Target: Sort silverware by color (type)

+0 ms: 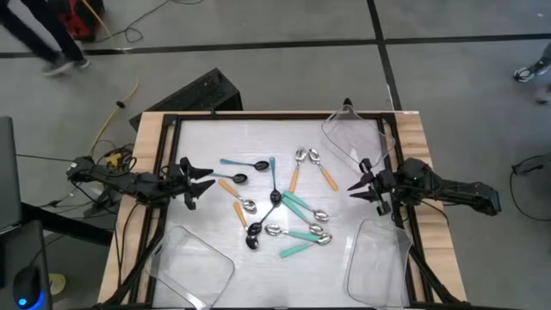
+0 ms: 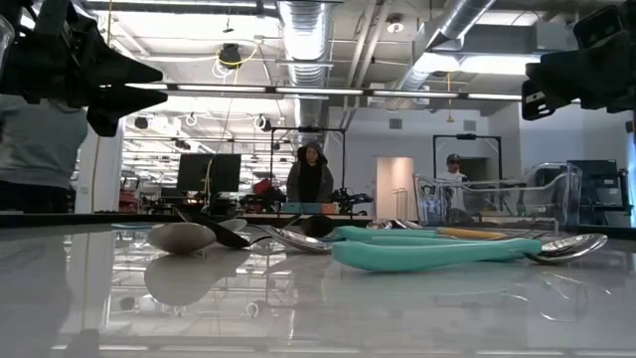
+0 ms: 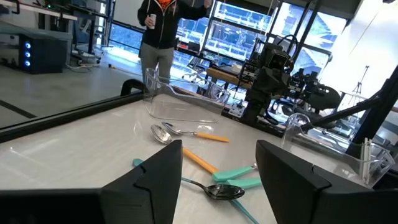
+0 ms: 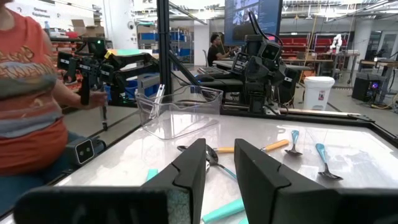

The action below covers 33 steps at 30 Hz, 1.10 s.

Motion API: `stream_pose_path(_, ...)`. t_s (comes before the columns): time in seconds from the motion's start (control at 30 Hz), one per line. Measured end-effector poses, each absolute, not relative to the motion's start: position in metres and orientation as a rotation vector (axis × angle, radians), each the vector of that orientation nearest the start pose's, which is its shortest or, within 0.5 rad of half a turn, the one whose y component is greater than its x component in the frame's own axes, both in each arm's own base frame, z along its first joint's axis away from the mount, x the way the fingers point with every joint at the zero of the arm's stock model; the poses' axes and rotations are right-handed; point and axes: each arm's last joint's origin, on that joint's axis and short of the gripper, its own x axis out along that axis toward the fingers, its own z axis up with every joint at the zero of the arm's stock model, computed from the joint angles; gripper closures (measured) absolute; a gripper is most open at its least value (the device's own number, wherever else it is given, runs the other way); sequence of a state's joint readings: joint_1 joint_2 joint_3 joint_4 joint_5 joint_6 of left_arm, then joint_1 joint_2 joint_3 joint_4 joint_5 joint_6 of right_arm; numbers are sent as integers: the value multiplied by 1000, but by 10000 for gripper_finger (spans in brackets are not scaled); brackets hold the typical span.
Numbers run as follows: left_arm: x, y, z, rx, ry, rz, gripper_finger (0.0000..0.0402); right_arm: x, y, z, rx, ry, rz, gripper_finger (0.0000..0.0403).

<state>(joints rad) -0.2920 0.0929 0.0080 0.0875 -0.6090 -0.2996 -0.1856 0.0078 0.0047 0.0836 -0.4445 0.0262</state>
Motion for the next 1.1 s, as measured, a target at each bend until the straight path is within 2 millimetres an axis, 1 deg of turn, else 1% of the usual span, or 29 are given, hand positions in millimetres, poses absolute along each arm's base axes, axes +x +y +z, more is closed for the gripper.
stream_pose_path(0.5,98,-12,167,-299,-51,315,212,95,-5,172,-2,-75,259,291)
stream_pose_path(0.6,98,-12,167,-298,-50,314,212,95,-5,172,-22,-78,259,291)
stream_pose_path(0.7,98,-12,167,-298,-50,315,212,95,-5,173,-77,-91,257,291)
stream_pose_path(0.9,98,-11,167,-297,-57,360,212,95,-5,173,16,-83,263,291)
stream_pose_path(1.03,98,-11,167,-279,-56,375,212,95,-5,175,4,-98,260,291)
stream_pose_path(1.1,98,-11,167,-304,-59,366,212,95,-5,178,9,-128,262,291)
